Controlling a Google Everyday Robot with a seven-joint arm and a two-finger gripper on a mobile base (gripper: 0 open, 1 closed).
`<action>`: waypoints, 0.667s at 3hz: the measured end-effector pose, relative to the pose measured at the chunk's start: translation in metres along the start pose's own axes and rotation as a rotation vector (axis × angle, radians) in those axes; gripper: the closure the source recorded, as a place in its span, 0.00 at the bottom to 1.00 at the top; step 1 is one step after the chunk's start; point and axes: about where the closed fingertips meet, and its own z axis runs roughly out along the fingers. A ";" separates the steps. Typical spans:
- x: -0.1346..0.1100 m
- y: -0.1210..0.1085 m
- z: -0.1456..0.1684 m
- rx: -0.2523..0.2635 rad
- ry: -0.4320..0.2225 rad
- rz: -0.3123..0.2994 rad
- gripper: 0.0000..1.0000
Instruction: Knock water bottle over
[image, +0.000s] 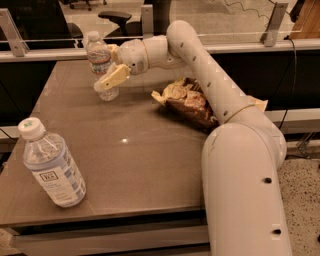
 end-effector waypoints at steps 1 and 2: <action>0.002 0.009 -0.009 -0.014 -0.005 -0.005 0.41; 0.000 0.016 -0.019 -0.014 0.025 -0.013 0.64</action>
Offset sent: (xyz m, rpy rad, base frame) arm -0.0147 -0.0445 0.0044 -0.0604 -0.0463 -0.0039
